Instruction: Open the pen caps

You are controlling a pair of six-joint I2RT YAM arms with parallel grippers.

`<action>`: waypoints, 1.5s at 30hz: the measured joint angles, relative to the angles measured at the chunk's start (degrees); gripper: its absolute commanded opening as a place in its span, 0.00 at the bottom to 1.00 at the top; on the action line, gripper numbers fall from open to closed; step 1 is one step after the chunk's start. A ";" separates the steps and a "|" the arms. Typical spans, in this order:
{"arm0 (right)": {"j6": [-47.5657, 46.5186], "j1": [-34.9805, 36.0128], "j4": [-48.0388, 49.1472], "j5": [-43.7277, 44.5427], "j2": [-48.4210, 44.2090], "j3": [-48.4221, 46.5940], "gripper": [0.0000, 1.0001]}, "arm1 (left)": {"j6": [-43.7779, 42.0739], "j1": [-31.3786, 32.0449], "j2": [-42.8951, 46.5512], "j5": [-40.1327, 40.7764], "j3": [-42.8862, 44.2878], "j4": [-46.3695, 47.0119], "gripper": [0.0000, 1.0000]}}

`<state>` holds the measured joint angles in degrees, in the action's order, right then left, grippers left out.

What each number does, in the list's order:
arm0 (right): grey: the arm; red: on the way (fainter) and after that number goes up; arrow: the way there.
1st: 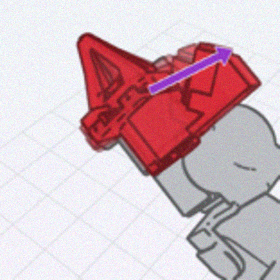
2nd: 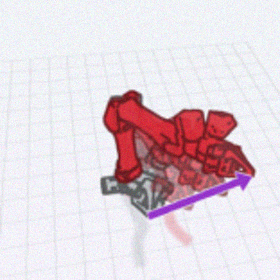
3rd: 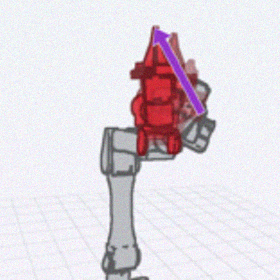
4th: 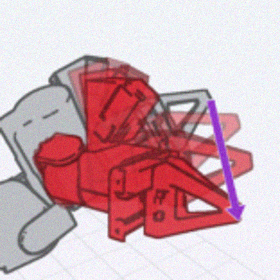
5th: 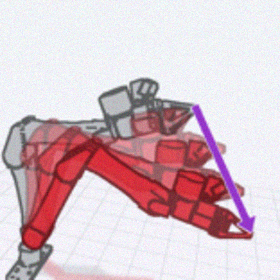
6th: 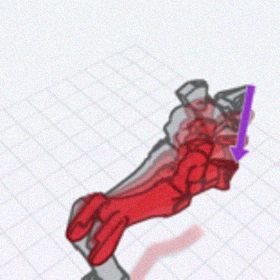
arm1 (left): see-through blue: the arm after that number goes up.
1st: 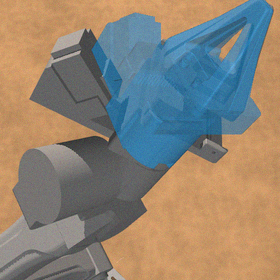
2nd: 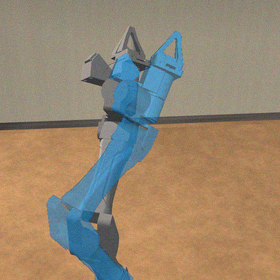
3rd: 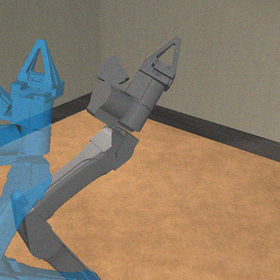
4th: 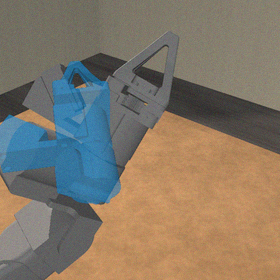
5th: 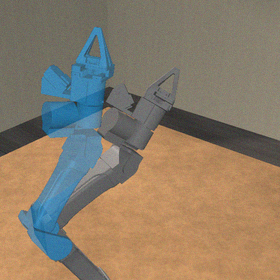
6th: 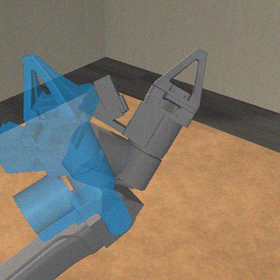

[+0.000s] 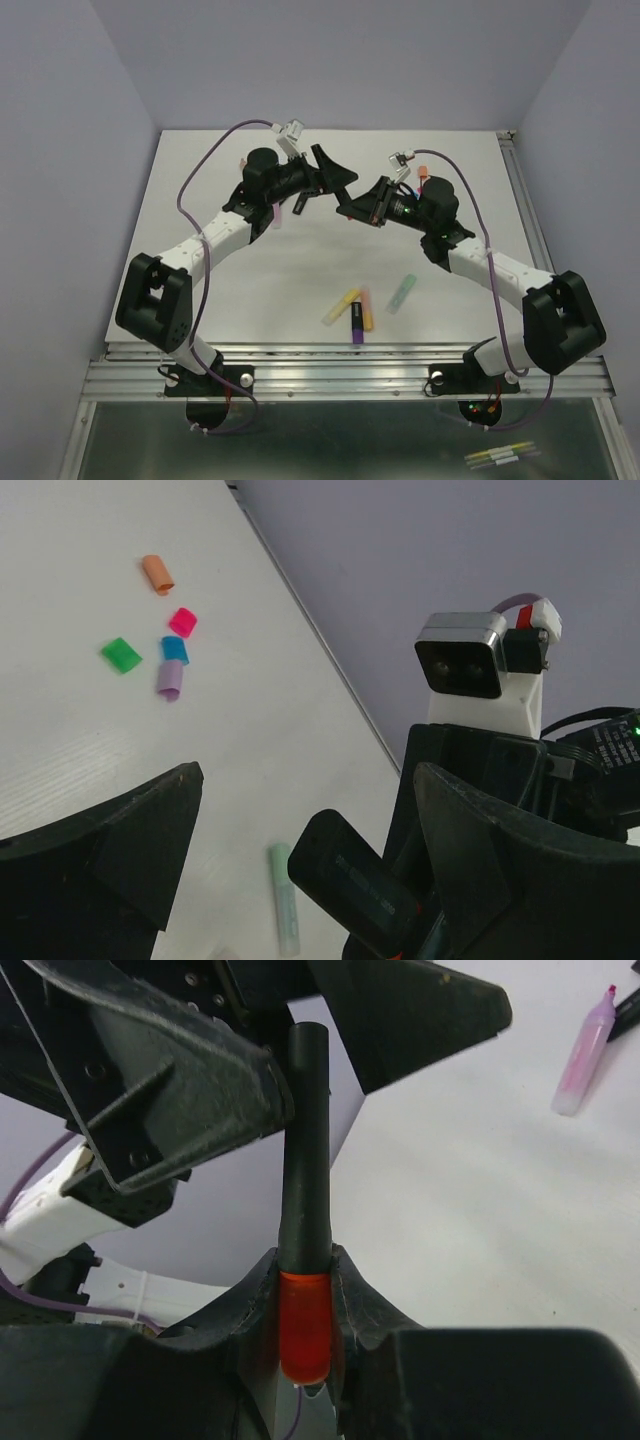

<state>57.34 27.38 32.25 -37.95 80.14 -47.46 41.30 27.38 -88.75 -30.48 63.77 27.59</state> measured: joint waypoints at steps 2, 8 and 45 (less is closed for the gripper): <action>0.50 0.02 0.83 -0.02 0.15 -0.85 0.01 | 1.36 0.11 0.02 -1.53 -0.70 2.73 0.94; 1.75 0.02 2.80 0.22 0.85 -1.92 0.01 | 4.22 1.16 2.38 -3.41 -3.50 8.39 0.71; -1.22 6.73 9.49 -4.28 -5.99 9.33 0.01 | 1.86 -8.90 -1.77 6.91 19.63 2.32 0.00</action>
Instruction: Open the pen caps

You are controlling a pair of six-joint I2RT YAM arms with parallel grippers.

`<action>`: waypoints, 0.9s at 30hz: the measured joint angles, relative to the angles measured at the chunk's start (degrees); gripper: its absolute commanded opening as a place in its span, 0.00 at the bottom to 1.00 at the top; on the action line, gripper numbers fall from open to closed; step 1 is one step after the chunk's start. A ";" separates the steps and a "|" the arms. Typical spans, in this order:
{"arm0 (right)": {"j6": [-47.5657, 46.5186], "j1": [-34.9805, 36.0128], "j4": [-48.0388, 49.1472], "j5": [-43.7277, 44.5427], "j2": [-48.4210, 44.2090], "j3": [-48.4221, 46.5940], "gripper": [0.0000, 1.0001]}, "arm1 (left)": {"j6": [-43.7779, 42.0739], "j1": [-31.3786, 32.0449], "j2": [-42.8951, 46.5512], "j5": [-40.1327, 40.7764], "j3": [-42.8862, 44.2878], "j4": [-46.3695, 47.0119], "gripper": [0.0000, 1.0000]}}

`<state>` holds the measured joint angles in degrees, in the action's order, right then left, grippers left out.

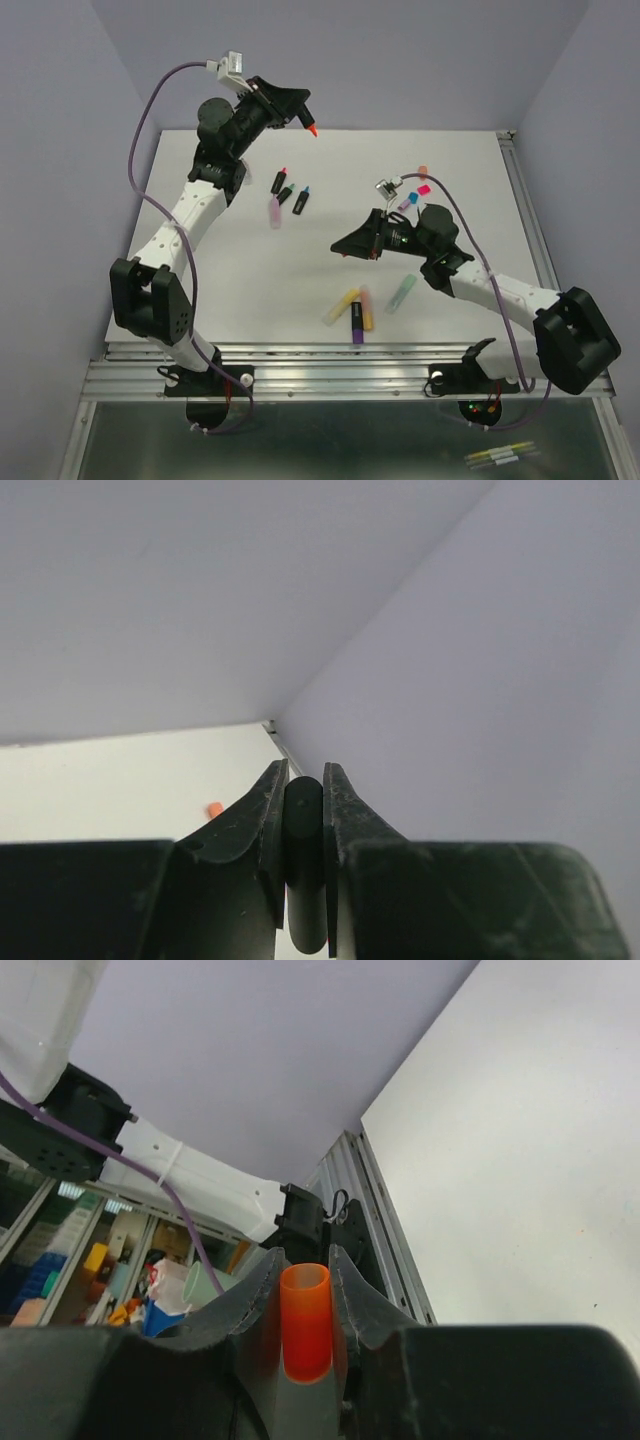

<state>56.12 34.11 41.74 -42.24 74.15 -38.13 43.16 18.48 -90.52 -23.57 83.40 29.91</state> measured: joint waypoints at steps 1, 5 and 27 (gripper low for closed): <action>-0.52 -0.02 -1.44 0.35 -0.26 -0.02 0.01 | -0.31 -0.61 0.07 0.37 0.02 -0.07 0.00; -3.93 -0.39 -9.46 4.07 -0.55 -1.42 0.01 | -2.08 -0.79 0.20 1.77 -0.79 -3.56 0.00; -23.50 -17.99 -47.67 49.66 20.09 -18.91 0.01 | -16.85 -2.25 -17.46 37.68 1.95 -50.86 0.00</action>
<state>32.62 16.12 -5.93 7.42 94.24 -57.04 26.30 16.23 -107.98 14.11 85.34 -20.95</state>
